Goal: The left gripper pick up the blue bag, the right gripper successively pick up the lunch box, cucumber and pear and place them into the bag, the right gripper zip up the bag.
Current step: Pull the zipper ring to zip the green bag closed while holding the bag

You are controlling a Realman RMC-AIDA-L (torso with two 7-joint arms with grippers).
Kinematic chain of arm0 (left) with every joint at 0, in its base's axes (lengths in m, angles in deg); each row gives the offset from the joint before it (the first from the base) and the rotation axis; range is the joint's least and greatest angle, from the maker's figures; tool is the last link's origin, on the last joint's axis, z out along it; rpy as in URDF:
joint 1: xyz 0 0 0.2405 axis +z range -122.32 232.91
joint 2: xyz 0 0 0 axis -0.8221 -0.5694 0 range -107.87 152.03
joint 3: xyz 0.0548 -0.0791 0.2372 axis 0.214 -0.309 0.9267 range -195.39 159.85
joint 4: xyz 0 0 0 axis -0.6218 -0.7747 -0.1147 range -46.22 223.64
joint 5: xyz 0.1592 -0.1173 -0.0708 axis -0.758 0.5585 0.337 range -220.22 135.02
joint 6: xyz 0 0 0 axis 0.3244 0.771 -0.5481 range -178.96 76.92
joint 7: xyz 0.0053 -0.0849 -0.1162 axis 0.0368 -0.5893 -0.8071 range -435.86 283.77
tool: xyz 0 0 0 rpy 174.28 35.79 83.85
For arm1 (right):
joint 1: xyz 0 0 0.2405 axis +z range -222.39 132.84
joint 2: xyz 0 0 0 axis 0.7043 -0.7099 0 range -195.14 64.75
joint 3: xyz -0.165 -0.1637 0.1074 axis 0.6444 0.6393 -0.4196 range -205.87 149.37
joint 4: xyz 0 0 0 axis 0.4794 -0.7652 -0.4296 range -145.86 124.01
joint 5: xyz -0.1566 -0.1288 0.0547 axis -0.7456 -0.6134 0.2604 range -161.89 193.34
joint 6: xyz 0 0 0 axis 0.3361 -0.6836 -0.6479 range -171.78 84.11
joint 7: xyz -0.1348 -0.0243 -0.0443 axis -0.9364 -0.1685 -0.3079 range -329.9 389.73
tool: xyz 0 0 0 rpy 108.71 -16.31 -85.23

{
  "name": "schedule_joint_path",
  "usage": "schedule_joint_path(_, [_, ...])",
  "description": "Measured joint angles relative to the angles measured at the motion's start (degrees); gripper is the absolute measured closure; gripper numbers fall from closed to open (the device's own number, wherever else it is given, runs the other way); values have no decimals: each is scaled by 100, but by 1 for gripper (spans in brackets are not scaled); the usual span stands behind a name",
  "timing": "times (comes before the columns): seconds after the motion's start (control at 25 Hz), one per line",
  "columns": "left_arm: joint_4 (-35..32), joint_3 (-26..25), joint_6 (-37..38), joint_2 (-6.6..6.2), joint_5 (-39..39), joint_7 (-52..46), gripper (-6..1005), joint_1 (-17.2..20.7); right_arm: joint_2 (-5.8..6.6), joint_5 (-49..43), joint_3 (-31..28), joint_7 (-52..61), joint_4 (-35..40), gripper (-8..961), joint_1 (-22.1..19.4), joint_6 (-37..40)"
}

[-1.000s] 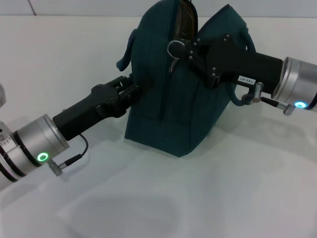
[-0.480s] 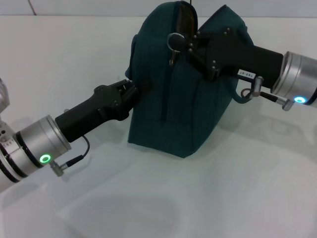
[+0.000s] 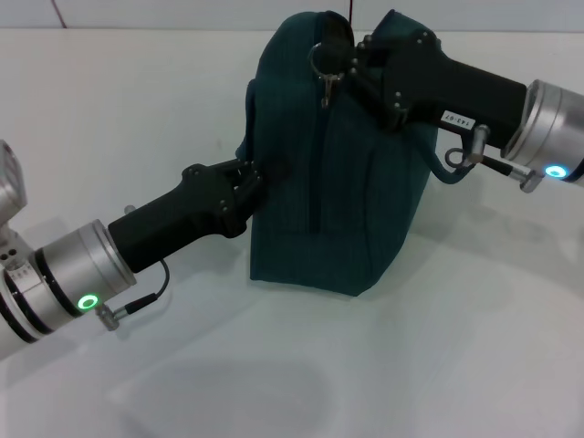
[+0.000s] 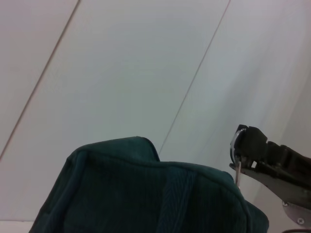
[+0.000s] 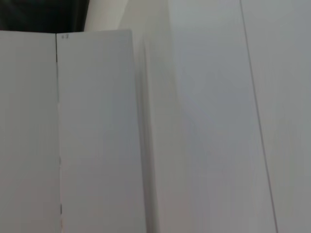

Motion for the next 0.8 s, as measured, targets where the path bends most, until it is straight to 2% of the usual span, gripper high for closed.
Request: schedule_joint_path(0.8, [-21, 10, 591, -31, -231, 472, 933, 81, 3, 135, -18, 332, -125, 911, -27, -237])
